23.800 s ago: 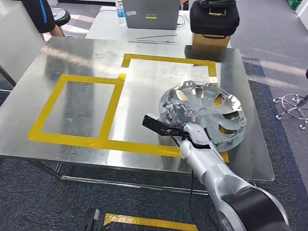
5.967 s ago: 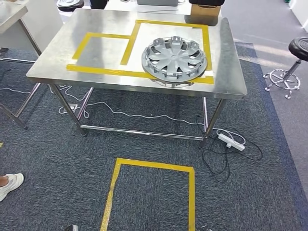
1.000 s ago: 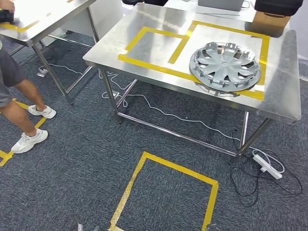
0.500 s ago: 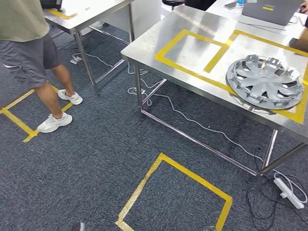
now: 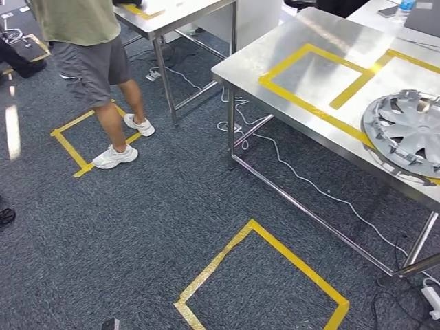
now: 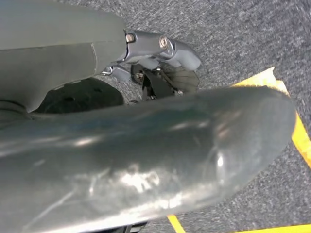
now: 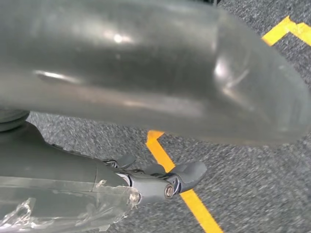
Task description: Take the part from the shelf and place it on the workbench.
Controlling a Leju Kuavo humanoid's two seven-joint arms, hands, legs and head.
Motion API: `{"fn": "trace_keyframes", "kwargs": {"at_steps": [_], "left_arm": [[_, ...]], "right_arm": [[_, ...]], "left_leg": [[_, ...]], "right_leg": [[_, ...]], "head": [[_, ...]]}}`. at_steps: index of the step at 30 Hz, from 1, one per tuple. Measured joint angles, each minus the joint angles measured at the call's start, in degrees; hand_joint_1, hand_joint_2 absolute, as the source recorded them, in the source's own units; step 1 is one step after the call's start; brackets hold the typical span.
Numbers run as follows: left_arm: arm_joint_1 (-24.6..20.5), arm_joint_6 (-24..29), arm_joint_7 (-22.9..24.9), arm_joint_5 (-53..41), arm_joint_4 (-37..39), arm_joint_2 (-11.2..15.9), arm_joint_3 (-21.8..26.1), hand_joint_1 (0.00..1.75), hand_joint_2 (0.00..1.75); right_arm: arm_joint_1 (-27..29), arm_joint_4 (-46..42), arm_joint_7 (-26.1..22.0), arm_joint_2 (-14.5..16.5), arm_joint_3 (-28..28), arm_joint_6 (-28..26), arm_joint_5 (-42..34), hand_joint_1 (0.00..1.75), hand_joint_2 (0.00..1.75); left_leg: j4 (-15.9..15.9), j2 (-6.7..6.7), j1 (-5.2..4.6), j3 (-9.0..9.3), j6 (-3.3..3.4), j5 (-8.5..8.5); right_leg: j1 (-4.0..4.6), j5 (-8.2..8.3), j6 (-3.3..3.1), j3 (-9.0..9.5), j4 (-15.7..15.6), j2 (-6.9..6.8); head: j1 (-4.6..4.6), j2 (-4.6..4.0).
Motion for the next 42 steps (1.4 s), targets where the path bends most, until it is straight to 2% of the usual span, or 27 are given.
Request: {"fn": "trace_keyframes", "kwargs": {"at_steps": [1, 4, 5, 7, 9, 11, 12, 13, 14, 16, 18, 20, 22, 24, 26, 27, 28, 29, 31, 33, 34, 35, 36, 38, 40, 41, 42], "left_arm": [[-0.2, 1.2, 1.1, -1.4, 0.0, -0.1, -0.5, 0.0, 1.75], [-0.8, 4.9, 4.4, -5.7, -0.1, -0.6, -1.9, 0.0, 0.44], [-0.7, 4.8, 4.4, -5.8, -0.1, -0.6, -2.0, 0.0, 0.0], [-0.6, 4.8, 4.5, -5.8, -0.1, -0.5, -2.1, 0.0, 0.0], [-0.6, 4.8, 4.5, -5.7, -0.1, -0.5, -2.2, 0.0, 0.0], [-0.7, 4.8, 4.4, -5.7, -0.1, -0.4, -2.4, 0.0, 0.0], [-0.6, 4.8, 4.4, -5.7, -0.1, -0.3, -2.5, 0.0, 0.0], [-0.6, 4.8, 4.4, -5.7, -0.1, -0.2, -2.6, 0.0, 0.0], [-0.5, 4.8, 4.4, -5.7, -0.1, -0.1, -2.6, 0.0, 0.0], [-0.5, 4.8, 4.4, -5.6, -0.1, 0.0, -2.7, 0.0, 0.0], [-0.6, 4.8, 4.4, -5.6, -0.1, 0.1, -2.7, 0.0, 0.0], [-0.5, 4.8, 4.4, -5.6, -0.1, 0.3, -2.7, 0.0, 0.0], [-0.3, 4.8, 4.4, -5.6, -0.1, 0.3, -2.7, 0.0, 0.0], [-0.4, 4.8, 4.4, -5.7, -0.1, 0.4, -2.8, 0.0, 0.0], [-0.5, 4.8, 4.3, -5.8, -0.1, 0.4, -2.8, 0.0, 0.0], [-0.4, 4.7, 4.3, -5.9, -0.1, 0.4, -2.8, 0.0, 0.0], [-0.4, 4.8, 4.3, -5.9, -0.1, 0.4, -2.8, 0.0, 0.0], [-0.3, 4.8, 4.3, -5.9, -0.1, 0.4, -2.8, 0.0, 0.0], [-0.3, 4.8, 4.2, -6.0, -0.1, 0.4, -2.8, 0.0, 0.0], [-0.5, 4.8, 4.2, -6.0, -0.1, 0.4, -2.8, 0.0, 0.0], [-0.5, 4.8, 4.2, -6.1, -0.1, 0.4, -2.8, 0.0, 0.0], [-0.5, 4.8, 4.2, -6.1, -0.1, 0.4, -2.8, 0.0, 0.0], [-0.3, 4.8, 4.2, -6.2, -0.1, 0.4, -2.8, 0.0, 0.0], [-0.3, 4.8, 4.2, -6.2, -0.1, 0.4, -2.8, 0.0, 0.0], [-0.5, 4.8, 4.0, -6.1, -0.1, 0.4, -2.8, 0.0, 0.0], [-0.5, 4.8, 4.0, -6.1, -0.1, 0.4, -2.8, 0.0, 0.0], [-0.5, 4.8, 4.0, -6.1, -0.1, 0.4, -2.8, 0.0, 0.0]], "right_arm": [[-0.3, 0.0, 0.1, -0.2, -3.0, 1.3, 0.7, 0.0, 0.0], [-1.2, -0.1, 0.5, -0.7, -11.9, 5.1, 3.0, 0.0, 0.0], [-1.3, -0.1, 0.5, -0.7, -11.9, 5.1, 3.1, 0.0, 0.0], [-1.4, -0.1, 0.5, -0.7, -11.9, 5.0, 3.1, 0.0, 0.0], [-1.4, -0.1, 0.5, -0.6, -11.9, 5.1, 3.1, 0.0, 0.0], [-1.2, -0.1, 0.5, -0.5, -11.9, 5.1, 3.1, 0.0, 0.0], [-1.1, -0.1, 0.5, -0.4, -11.9, 5.1, 3.1, 0.0, 0.0], [-1.1, -0.1, 0.5, -0.4, -11.9, 5.1, 3.2, 0.0, 0.0], [-1.1, -0.1, 0.5, -0.3, -11.9, 5.1, 3.2, 0.0, 0.0], [-1.1, -0.1, 0.5, -0.1, -11.9, 5.1, 3.2, 0.0, 0.0], [-1.2, 0.0, 0.5, 0.0, -11.9, 5.1, 3.2, 0.0, 0.0], [-1.3, 0.0, 0.5, 0.1, -11.9, 5.1, 3.2, 0.0, 0.0], [-1.4, 0.0, 0.4, 0.2, -11.9, 5.1, 3.2, 0.0, 0.0], [-1.3, 0.0, 0.4, 0.2, -11.9, 5.1, 3.2, 0.0, 0.0], [-1.1, 0.0, 0.4, 0.2, -12.0, 5.1, 3.2, 0.0, 0.0], [-1.1, 0.0, 0.5, 0.2, -12.0, 5.1, 3.2, 0.0, 0.0], [-1.1, 0.0, 0.5, 0.2, -12.0, 5.1, 3.3, 0.0, 0.0], [-1.2, 0.0, 0.6, 0.3, -12.0, 5.1, 3.3, 0.0, 0.0], [-1.4, 0.0, 0.7, 0.3, -12.0, 5.0, 3.5, 0.0, 0.0], [-1.3, 0.0, 0.8, 0.4, -12.0, 4.8, 3.6, 0.0, 0.0], [-1.3, 0.0, 0.9, 0.4, -12.0, 4.8, 3.7, 0.0, 0.0], [-1.3, 0.0, 0.9, 0.4, -12.1, 4.8, 3.7, 0.0, 0.0], [-1.4, 0.0, 0.9, 0.4, -12.1, 4.8, 3.8, 0.0, 0.0], [-1.5, 0.0, 0.9, 0.4, -12.1, 4.8, 3.8, 0.0, 0.0], [-1.4, 0.0, 1.0, 0.4, -12.2, 4.9, 3.8, 0.0, 0.0], [-1.3, 0.0, 1.0, 0.4, -12.2, 4.9, 3.8, 0.0, 0.0], [-1.2, 0.0, 1.1, 0.4, -12.3, 4.9, 3.8, 0.0, 0.0]], "left_leg": [[-2.9, 1.6, -0.18, 1.18, 0.14, 1.92], [-11.4, 4.88, -0.69, 4.31, 1.33, 7.74], [-11.4, 3.99, -0.59, 4.17, 1.79, 7.85], [-11.6, 2.6, -0.37, 4.09, 2.45, 8.08], [-11.6, 1.22, -0.21, 4.0, 2.94, 8.25], [-11.6, -0.41, -0.22, 3.91, 3.15, 8.32], [-11.6, -1.29, -0.2, 3.91, 3.14, 8.35], [-11.6, -2.17, -0.18, 3.94, 3.08, 8.4], [-11.5, -3.06, -0.12, 3.97, 2.95, 8.45], [-11.3, -4.69, -0.08, 3.85, 2.46, 8.53], [-11.2, -5.99, -0.05, 3.37, 1.7, 8.79], [-11.3, -7.09, 0.19, 2.9, 0.89, 9.25], [-10.2, -5.27, 0.15, 2.16, 0.36, 8.45], [-4.6, -1.75, -0.08, -0.53, 0.07, 5.03], [3.3, -0.42, -0.09, -4.16, -0.1, 1.52], [5.4, -0.3, -0.09, -5.06, -0.11, 1.05], [5.2, -0.21, -0.09, -4.82, -0.07, 1.71], [2.9, 0.12, -0.11, -3.41, 0.01, 3.27], [-5.0, 2.82, -0.33, 1.09, 0.24, 6.59], [-10.1, 5.17, -0.65, 3.72, 0.72, 7.71], [-10.8, 5.23, -0.82, 3.9, 0.96, 7.59], [-10.9, 4.51, -0.83, 3.8, 1.38, 7.63], [-11.1, 3.82, -0.76, 3.8, 1.7, 7.76], [-11.3, 2.43, -0.47, 3.88, 2.4, 8.03], [-11.4, 0.98, -0.31, 3.84, 2.86, 8.17], [-11.4, 0.17, -0.3, 3.8, 2.97, 8.2], [-11.4, -0.69, -0.3, 3.79, 3.0, 8.23]], "right_leg": [[0.23, -0.56, 0.21, 0.52, 0.1, -1.48], [0.97, -2.29, 1.13, 2.42, 0.0, -7.12], [0.92, -2.42, 1.41, 2.59, -0.1, -7.57], [0.64, -3.91, 2.01, 2.1, 1.5, -5.64], [0.41, -7.55, 2.41, -0.67, 8.0, -2.08], [0.36, -10.42, 2.56, -4.29, 15.6, -0.69], [0.32, -10.32, 2.6, -5.19, 17.1, -0.54], [0.21, -8.98, 2.62, -4.93, 16.1, -0.43], [0.02, -6.84, 2.66, -3.67, 13.0, -0.03], [-0.6, -3.31, 2.79, -0.23, 5.0, 2.52], [-0.86, -2.49, 2.54, 1.46, 1.1, 4.51], [-0.62, -2.4, 1.75, 1.54, 1.0, 3.84], [-0.52, -2.06, 0.92, 1.55, 0.8, 2.51], [-0.34, -1.94, 0.29, 1.53, 0.7, 0.8], [-0.07, -2.01, 0.0, 1.43, 0.7, -1.08], [0.0, -2.04, -0.04, 1.41, 0.7, -1.97], [0.04, -2.07, -0.06, 1.42, 0.7, -2.78], [0.06, -2.12, -0.02, 1.48, 0.7, -3.52], [0.26, -2.37, 0.29, 1.69, 0.8, -4.8], [0.65, -2.68, 0.75, 1.79, 0.9, -5.93], [0.81, -2.77, 0.97, 1.9, 0.8, -6.58], [0.82, -2.82, 1.2, 2.1, 0.7, -7.26], [0.74, -3.05, 1.49, 2.32, 0.7, -7.37], [0.5, -4.93, 2.05, 1.48, 3.2, -5.05], [0.34, -8.59, 2.37, -1.81, 10.4, -1.7], [0.32, -10.12, 2.44, -3.78, 14.4, -0.94], [0.32, -10.7, 2.48, -5.21, 17.0, -0.62]], "head": [[-0.25, 0.0], [-0.63, 0.0], [-0.52, 0.0], [-0.33, 0.0], [-0.01, 0.0], [0.12, 0.0], [0.15, 0.0], [0.15, 0.0], [0.16, 0.0], [0.18, 0.0], [0.18, 0.0], [0.17, 0.0], [-0.02, 0.0], [-0.4, 0.0], [-0.59, 0.0], [-0.6, 0.0], [-0.61, 0.0], [-0.61, 0.0], [-0.67, 0.0], [-0.7, 0.0], [-0.65, 0.0], [-0.58, 0.0], [-0.45, 0.0], [-0.18, 0.0], [0.2, 0.0], [0.29, 0.0], [0.32, 0.0]]}}
